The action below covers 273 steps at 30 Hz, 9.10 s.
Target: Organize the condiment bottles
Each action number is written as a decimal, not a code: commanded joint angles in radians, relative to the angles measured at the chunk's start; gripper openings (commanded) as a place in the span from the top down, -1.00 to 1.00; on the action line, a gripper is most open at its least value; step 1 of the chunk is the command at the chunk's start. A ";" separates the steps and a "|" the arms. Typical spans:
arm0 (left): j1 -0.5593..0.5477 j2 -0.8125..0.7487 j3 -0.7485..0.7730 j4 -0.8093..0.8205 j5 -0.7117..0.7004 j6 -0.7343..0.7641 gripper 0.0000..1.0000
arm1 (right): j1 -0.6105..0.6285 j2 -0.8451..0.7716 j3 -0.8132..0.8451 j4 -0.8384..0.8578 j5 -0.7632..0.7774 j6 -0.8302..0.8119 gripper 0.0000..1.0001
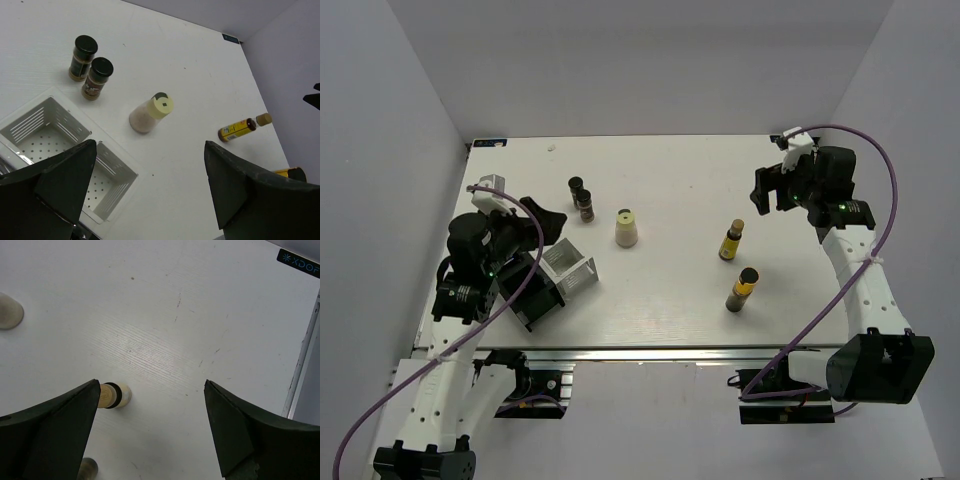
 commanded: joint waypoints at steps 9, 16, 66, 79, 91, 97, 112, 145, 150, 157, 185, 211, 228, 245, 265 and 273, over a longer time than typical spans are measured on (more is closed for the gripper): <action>0.005 -0.008 -0.034 0.002 0.133 0.011 -0.88 | 0.004 -0.071 -0.021 -0.130 -0.328 -0.382 -0.79; 0.002 0.113 -0.011 0.033 0.250 -0.023 0.60 | 0.113 -0.098 -0.032 -0.192 -0.372 -0.445 -0.79; -0.469 1.150 0.667 -0.165 -0.419 0.189 0.01 | 0.141 -0.046 -0.056 -0.022 -0.195 -0.059 -0.57; -0.469 0.836 0.696 -0.279 -0.576 0.043 1.00 | 0.141 -0.071 -0.062 -0.019 -0.214 -0.063 -0.07; -0.336 0.591 0.628 -0.585 -0.830 -0.179 1.00 | 0.141 -0.081 -0.073 -0.021 -0.246 -0.057 0.88; -0.156 0.491 0.533 -0.598 -0.835 -0.176 1.00 | 0.141 -0.085 -0.076 -0.022 -0.240 -0.060 0.99; -0.125 0.410 0.444 -0.722 -0.955 -0.205 1.00 | 0.141 -0.091 -0.093 -0.015 -0.231 -0.057 0.99; -0.075 0.417 0.189 -0.515 -0.895 -0.166 -0.66 | 0.141 -0.092 -0.104 -0.039 -0.244 -0.097 -0.12; -0.075 0.397 0.231 -0.550 -0.879 -0.172 -0.72 | 0.141 -0.092 -0.093 -0.059 -0.252 -0.108 -0.29; -0.075 0.264 0.331 -0.398 -0.641 -0.065 0.59 | 0.141 -0.085 -0.110 -0.004 -0.013 -0.025 0.24; -0.078 0.215 0.156 -0.125 -0.046 -0.046 -0.56 | 0.141 0.181 -0.109 0.004 0.001 -0.088 -0.15; -0.076 0.147 0.358 -0.167 -0.164 -0.058 -0.57 | 0.429 0.210 0.298 -0.114 -0.378 -0.172 1.00; -0.076 -0.020 0.361 -0.292 -0.323 -0.067 -0.58 | 0.759 0.759 1.016 0.017 -0.344 0.145 1.00; -0.078 -0.111 0.335 -0.394 -0.376 -0.078 -0.59 | 0.929 0.972 1.169 0.315 -0.197 0.222 1.00; -0.076 -0.140 0.289 -0.408 -0.376 -0.103 -0.60 | 0.952 1.057 1.067 0.355 -0.117 0.116 1.00; -0.076 -0.155 0.285 -0.435 -0.384 -0.106 -0.61 | 0.982 1.083 1.039 0.383 -0.070 0.052 1.00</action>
